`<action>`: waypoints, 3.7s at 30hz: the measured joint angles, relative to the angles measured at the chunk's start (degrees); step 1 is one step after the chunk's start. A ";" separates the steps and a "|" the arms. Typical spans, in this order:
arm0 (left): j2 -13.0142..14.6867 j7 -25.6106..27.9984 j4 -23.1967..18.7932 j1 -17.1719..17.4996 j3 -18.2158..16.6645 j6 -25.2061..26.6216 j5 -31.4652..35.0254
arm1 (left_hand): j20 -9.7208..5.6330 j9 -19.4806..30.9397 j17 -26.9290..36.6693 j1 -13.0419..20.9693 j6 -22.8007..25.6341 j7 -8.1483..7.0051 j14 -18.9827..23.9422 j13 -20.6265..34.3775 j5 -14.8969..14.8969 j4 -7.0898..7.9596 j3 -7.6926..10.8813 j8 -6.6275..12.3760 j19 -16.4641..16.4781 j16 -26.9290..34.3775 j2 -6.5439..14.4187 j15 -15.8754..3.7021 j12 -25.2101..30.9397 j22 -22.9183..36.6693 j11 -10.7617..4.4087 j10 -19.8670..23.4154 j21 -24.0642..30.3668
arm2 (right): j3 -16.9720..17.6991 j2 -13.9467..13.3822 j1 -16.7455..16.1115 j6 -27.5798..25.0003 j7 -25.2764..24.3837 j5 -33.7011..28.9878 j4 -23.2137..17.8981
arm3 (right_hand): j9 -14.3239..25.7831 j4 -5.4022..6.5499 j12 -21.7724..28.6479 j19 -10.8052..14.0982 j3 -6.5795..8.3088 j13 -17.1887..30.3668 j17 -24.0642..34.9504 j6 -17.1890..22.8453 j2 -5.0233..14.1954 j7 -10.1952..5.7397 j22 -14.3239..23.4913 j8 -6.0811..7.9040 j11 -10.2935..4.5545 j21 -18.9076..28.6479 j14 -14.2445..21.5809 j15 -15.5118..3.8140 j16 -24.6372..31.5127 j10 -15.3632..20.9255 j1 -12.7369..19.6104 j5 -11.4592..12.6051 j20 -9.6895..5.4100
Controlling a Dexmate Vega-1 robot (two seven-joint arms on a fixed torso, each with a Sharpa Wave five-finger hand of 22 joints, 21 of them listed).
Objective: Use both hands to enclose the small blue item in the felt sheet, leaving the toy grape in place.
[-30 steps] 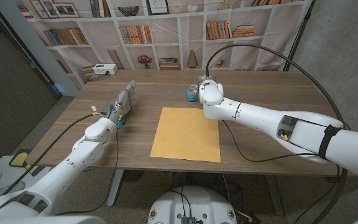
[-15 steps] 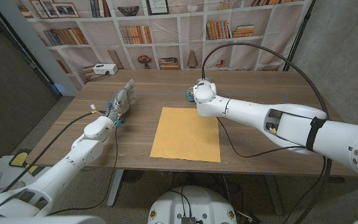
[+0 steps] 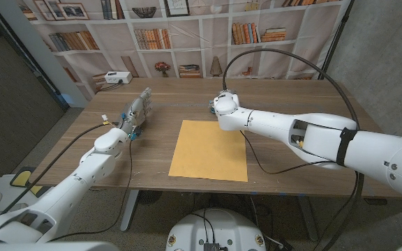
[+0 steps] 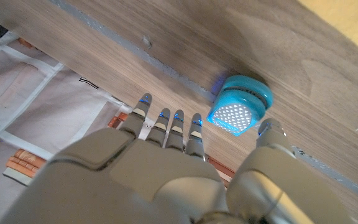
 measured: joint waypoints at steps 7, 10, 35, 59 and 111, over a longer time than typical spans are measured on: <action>0.69 0.48 -2.01 0.70 -0.68 0.16 -0.21 | 0.21 0.00 0.00 0.00 0.42 0.41 0.00 0.00 0.00 0.23 0.23 0.00 -0.22 0.00 0.00 0.00 0.00 -0.01 0.00 0.00 0.00 | -0.60 1.65 0.30 1.67 -0.52 0.76 3.30 | -0.02 -0.56 1.23 2.86 0.09 0.27 0.05 4.08 0.83 0.89 0.00 0.68 0.81 0.72 4.68 -0.69 1.37 4.47 0.89 1.12 0.00; 0.84 0.37 -2.46 0.86 -0.82 -0.31 -0.21 | 0.21 0.00 0.00 0.00 0.44 0.40 0.00 0.00 0.00 0.23 0.23 0.00 -0.22 0.00 0.00 0.00 0.00 -0.01 0.00 0.00 0.00 | -0.97 2.22 0.34 2.29 -0.88 0.84 4.56 | -0.01 -1.66 3.00 6.10 1.19 0.80 0.80 5.81 2.60 0.38 0.18 0.79 0.61 1.73 9.77 -1.64 3.42 8.52 3.93 1.91 -0.59; 0.84 -1.78 -2.04 -0.32 -0.02 -1.72 0.62 | 0.21 -0.01 -0.01 0.00 0.73 0.30 0.00 -0.01 0.00 0.42 0.42 0.00 -0.22 0.01 0.00 -0.01 0.01 -0.02 0.31 0.32 0.00 | 4.04 -0.65 -6.56 1.37 -21.22 -1.40 -1.02 | 1.85 -4.36 34.54 20.62 4.54 15.49 27.20 27.08 5.93 5.06 1.35 8.33 -2.55 5.82 43.64 -5.51 30.40 46.21 20.95 0.27 -6.68; 0.56 -5.06 0.29 -3.45 2.34 -2.35 2.67 | 0.34 -0.01 -0.01 0.00 0.51 0.51 0.01 -0.01 0.00 0.23 0.88 0.00 -0.35 0.01 0.00 -0.01 0.03 -0.02 0.30 0.32 0.00 | 11.96 -12.03 -17.50 -11.28 -30.41 -2.36 -30.40 | 4.95 -6.94 38.71 20.60 8.71 17.64 28.74 27.12 3.16 5.03 1.18 11.22 -2.18 6.26 46.58 -6.68 29.46 50.86 23.72 -1.27 -6.69; -0.62 -9.62 2.28 -6.69 5.10 -3.85 3.80 | 0.41 -0.01 -0.02 0.00 -0.72 -0.13 0.01 -0.01 0.00 0.23 1.34 -0.21 -0.42 0.02 -0.01 -0.01 -0.20 -0.03 0.30 0.32 0.00 | 17.42 -7.85 -39.58 -28.75 4.10 -41.38 -53.11 | 8.04 -7.18 44.00 14.76 17.38 16.33 29.84 27.84 -2.75 5.75 0.59 11.41 0.43 3.81 48.23 -6.86 25.34 57.36 29.63 -0.67 -4.91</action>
